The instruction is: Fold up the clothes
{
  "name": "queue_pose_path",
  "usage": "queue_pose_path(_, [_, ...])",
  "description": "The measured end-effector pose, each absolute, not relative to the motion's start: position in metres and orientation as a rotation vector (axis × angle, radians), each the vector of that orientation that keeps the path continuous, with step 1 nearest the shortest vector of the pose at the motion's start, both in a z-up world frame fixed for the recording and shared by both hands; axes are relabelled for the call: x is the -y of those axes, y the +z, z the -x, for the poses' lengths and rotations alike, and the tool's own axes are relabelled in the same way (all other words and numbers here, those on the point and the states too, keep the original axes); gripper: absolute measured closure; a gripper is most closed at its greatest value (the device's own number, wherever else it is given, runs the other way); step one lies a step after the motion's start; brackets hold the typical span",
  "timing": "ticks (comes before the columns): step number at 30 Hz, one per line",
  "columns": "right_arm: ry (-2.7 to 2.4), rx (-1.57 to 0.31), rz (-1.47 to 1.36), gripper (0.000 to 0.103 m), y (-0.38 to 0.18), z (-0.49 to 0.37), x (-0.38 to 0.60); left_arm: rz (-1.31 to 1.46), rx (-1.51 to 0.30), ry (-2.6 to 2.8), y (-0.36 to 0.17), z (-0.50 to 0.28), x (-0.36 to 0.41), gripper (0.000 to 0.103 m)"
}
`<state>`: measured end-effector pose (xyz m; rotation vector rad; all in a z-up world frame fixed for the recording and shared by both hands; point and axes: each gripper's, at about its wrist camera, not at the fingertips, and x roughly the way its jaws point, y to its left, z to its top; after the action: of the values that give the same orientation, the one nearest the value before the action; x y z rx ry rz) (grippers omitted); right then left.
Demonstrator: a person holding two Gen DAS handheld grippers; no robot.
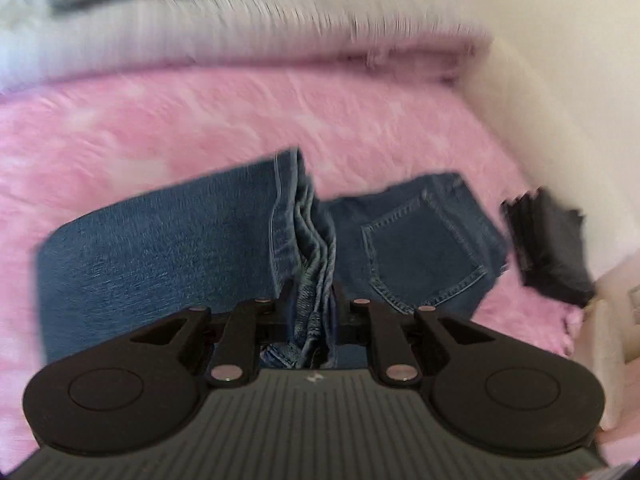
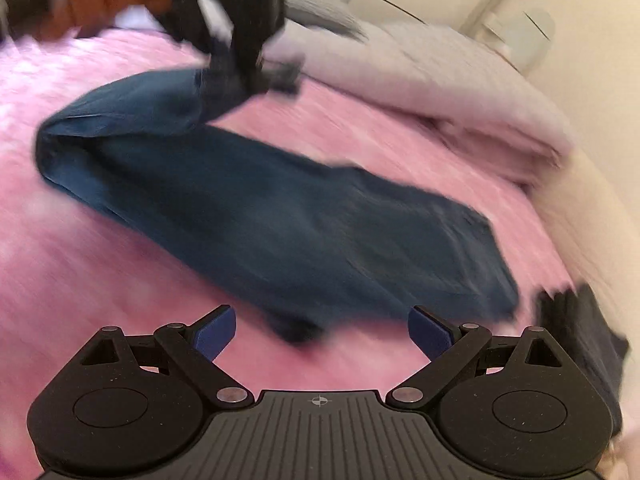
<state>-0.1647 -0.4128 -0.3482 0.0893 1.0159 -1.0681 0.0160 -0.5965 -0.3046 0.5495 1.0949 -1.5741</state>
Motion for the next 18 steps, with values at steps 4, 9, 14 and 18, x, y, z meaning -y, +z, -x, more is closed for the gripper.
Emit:
queue_pose_path(4, [-1.144,-1.059,-0.164,0.007,-0.355,0.223,0.418,-0.694,-1.115,-1.587,-0.344,0.034,0.605,0.09])
queue_pose_path(9, [-1.105,-0.923,-0.354,0.007,-0.345,0.249,0.429,-0.699,-1.077,-1.58,-0.332,0.0,0.577,0.068])
queue_pose_path(14, [-0.92,-0.672,-0.606,0.007,-0.325,0.22,0.477,-0.741,-0.968,-1.352,-0.324,-0.092,0.553,0.068])
queue_pose_path(18, [-0.784,-0.562,-0.8,0.007,-0.332,0.179,0.542,-0.704,-1.008,-1.21,-0.339,-0.163,0.542,0.068])
